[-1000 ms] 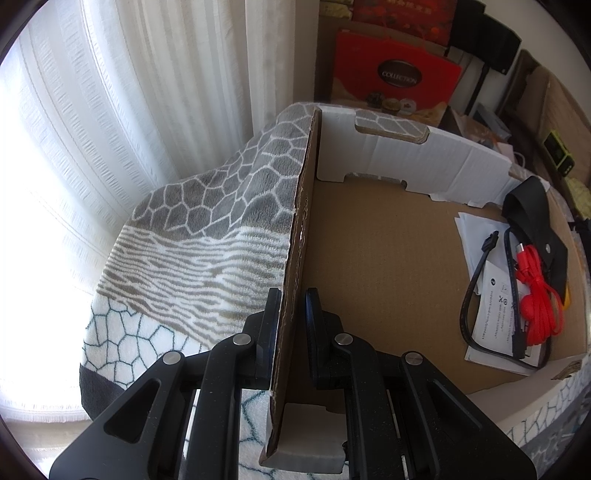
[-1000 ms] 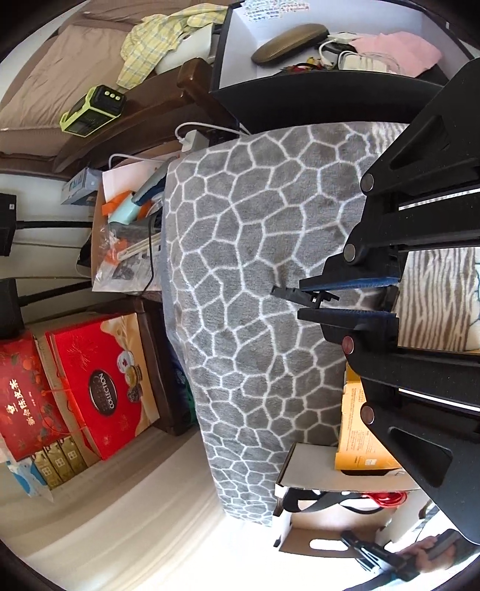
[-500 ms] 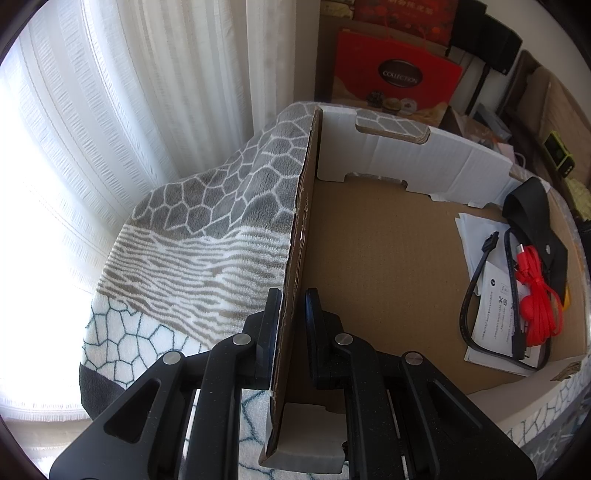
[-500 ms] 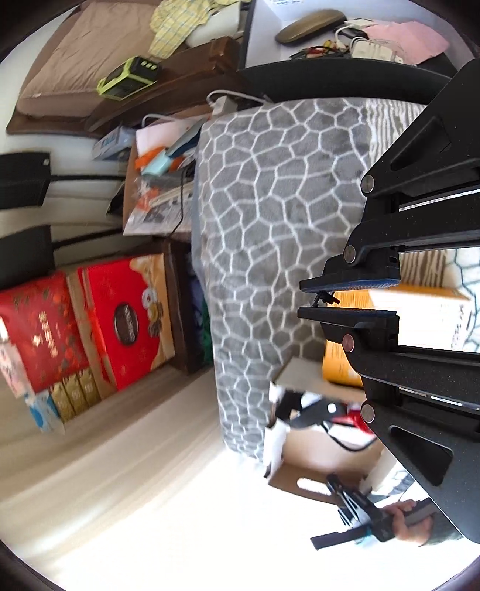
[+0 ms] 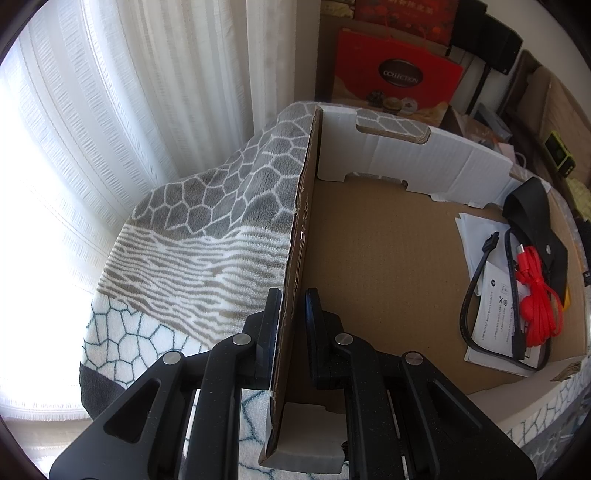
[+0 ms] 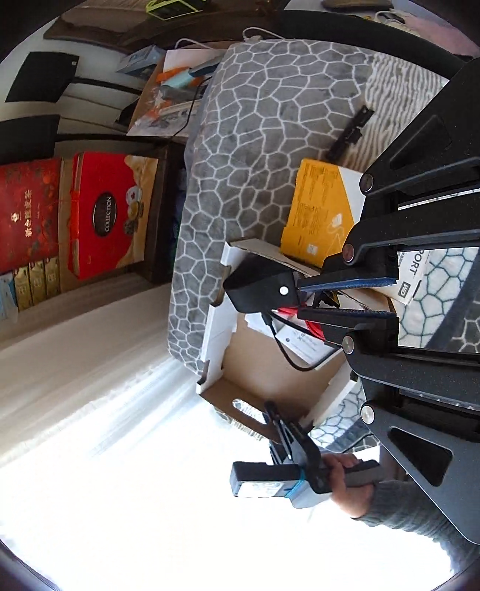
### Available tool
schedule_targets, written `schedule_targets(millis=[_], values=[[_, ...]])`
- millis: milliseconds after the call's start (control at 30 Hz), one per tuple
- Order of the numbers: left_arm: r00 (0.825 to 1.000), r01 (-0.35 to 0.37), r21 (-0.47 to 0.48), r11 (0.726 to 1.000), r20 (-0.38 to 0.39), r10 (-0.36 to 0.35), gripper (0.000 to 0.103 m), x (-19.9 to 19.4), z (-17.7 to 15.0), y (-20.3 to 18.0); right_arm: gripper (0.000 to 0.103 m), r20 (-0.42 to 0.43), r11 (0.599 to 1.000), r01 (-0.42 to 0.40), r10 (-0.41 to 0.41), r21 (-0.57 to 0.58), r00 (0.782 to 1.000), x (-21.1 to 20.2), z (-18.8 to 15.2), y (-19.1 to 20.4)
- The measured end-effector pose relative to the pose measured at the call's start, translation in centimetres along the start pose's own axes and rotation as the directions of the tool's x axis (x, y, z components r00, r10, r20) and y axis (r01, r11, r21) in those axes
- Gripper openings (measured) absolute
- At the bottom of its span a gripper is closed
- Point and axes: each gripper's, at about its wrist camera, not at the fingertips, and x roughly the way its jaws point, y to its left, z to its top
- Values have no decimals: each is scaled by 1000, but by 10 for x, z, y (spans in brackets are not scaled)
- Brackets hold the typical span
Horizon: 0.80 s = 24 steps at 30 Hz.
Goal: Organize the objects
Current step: 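Carry the black bracket into the tray and release it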
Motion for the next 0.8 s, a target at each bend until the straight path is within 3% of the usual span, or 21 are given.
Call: schedule_targets(millis=[300,567,800], values=[[1000,-2,0,1000,-1,2,11,0,0,-1,6,0,1000,-9,9,-26,1000,-5,3,11],[1000,-3,0,1000,-2,3,11,0,0,0,6,-159,993,-12,-7,-116,987,37,-11,30],[1000,-2,-1,1000,-2,2,11,-1,0,0,11,-206,995,37,-56,-97,977,73,-8,28]])
